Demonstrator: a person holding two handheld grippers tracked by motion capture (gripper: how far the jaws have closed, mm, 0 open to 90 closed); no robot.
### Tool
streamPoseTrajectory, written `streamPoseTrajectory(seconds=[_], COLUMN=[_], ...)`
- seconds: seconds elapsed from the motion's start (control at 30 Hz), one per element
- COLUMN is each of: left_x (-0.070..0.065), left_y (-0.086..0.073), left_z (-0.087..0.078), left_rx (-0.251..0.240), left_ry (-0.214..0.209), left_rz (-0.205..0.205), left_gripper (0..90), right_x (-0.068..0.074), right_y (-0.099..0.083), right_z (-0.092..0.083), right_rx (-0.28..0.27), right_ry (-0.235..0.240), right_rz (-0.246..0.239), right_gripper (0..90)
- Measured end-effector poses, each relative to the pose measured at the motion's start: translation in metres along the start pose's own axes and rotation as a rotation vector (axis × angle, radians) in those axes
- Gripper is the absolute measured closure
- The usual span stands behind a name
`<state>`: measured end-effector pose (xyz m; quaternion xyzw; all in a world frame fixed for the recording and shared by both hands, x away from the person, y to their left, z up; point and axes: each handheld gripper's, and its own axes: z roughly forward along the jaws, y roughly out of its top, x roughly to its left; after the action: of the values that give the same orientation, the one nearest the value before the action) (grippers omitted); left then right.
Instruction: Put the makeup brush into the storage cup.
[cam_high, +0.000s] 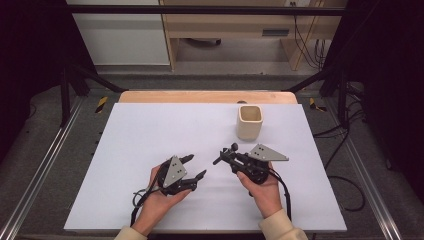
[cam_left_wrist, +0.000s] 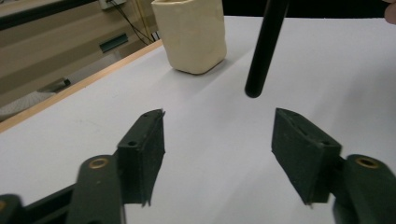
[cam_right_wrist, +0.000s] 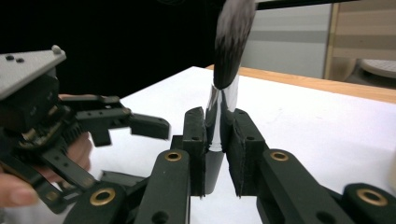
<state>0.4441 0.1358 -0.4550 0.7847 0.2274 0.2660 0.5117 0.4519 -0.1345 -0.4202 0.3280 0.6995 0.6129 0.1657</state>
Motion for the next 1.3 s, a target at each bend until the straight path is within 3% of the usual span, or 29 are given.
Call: streamPoseTrajectory(seconds=[0.27, 0.53, 0.67, 0.97, 1.17, 1.27, 1.3], left_x=[0.015, 0.031, 0.038, 0.040, 0.043, 0.056, 0.056], left_y=[-0.002, -0.005, -0.008, -0.018, -0.025, -0.029, -0.029], left_z=[-0.012, -0.027, -0.036, -0.065, -0.081, -0.088, -0.088], left_rx=[0.000, -0.019, -0.028, -0.060, -0.086, -0.128, -0.128], left_ry=[0.019, 0.053, 0.069, 0.094, 0.093, 0.124, 0.124], left_rz=[-0.027, -0.063, -0.081, -0.095, -0.115, -0.177, -0.177], left_gripper=[26.0, 19.9, 15.0, 8.8, 5.6, 5.3, 5.3], right_x=[-0.011, -0.019, -0.029, -0.042, -0.047, -0.051, -0.051], right_y=[0.002, 0.004, 0.005, 0.006, 0.006, 0.005, 0.005], right_z=[-0.009, -0.021, -0.033, -0.048, -0.055, -0.058, -0.058], right_rx=[0.033, 0.036, 0.054, 0.078, 0.075, 0.079, 0.079], right_ry=[-0.090, -0.144, -0.210, -0.293, -0.317, -0.338, -0.338], right_rz=[-0.062, -0.089, -0.114, -0.133, -0.135, -0.128, -0.128], right_gripper=[78.4, 78.4, 78.4, 78.4, 78.4, 78.4, 78.4])
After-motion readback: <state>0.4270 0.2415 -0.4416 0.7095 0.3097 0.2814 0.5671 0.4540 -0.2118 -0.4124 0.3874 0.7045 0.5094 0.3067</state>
